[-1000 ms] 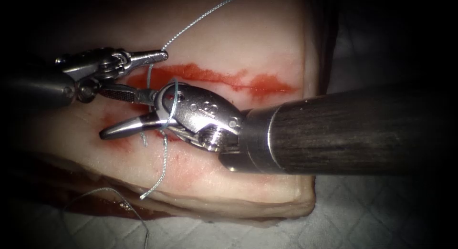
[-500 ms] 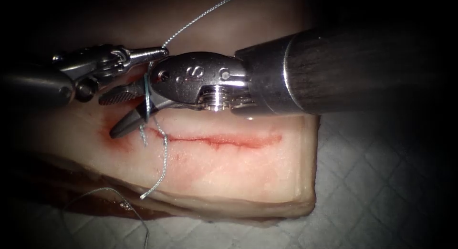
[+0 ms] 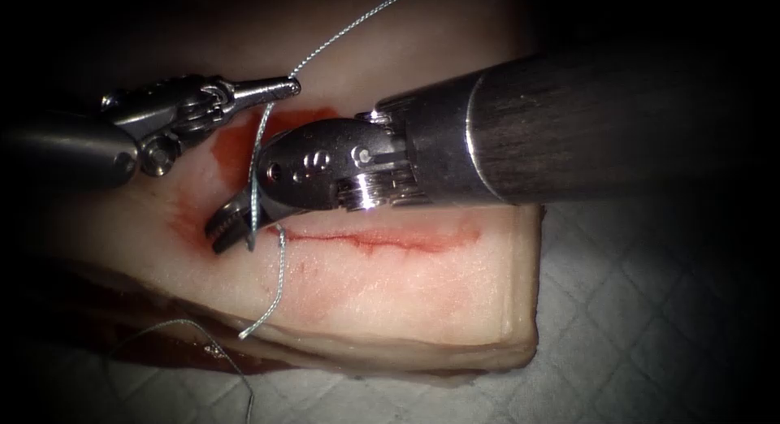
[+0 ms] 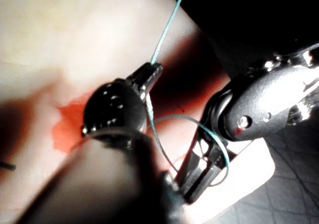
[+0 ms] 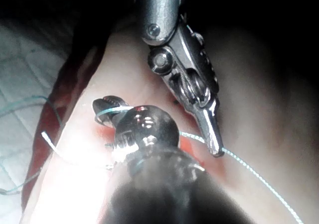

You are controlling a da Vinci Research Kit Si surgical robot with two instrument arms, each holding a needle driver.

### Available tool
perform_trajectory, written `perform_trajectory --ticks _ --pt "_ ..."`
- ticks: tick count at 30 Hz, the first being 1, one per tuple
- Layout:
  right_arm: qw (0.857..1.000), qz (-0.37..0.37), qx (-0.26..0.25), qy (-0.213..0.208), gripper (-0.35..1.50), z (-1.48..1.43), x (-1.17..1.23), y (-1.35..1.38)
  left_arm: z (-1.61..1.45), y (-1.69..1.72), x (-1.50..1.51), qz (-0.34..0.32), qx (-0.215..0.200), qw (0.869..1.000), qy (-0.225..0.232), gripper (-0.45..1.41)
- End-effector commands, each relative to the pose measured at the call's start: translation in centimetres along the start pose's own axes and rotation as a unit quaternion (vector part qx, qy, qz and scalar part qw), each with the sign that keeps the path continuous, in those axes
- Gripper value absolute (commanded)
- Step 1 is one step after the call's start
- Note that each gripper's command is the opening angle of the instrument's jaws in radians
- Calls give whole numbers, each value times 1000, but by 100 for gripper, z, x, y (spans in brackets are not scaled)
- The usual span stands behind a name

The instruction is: Wound Closure

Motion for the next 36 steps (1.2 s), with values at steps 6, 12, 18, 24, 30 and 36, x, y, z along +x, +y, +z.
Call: perform_trajectory --ticks 6,12,18,24,30,36 --pt "998 -22 -46 40 63 -1 6 6 13 3 6 4 -2 1000 -3 -45" --pt "996 -31 -67 57 96 -5 10 14 20 -1 19 8 -4 1000 -5 -45" --pt "993 -31 -80 87 89 -1 10 17 19 -1 21 9 -4 1000 -5 -45" --pt "992 -39 -80 95 79 18 19 28 18 -1 20 9 -3 1000 -4 -45" --pt "991 -40 -78 105 78 38 30 28 16 -2 18 8 -3 1000 -4 -45" --pt "991 -39 -74 109 76 53 32 19 15 -2 18 8 -2 1000 -3 -45"
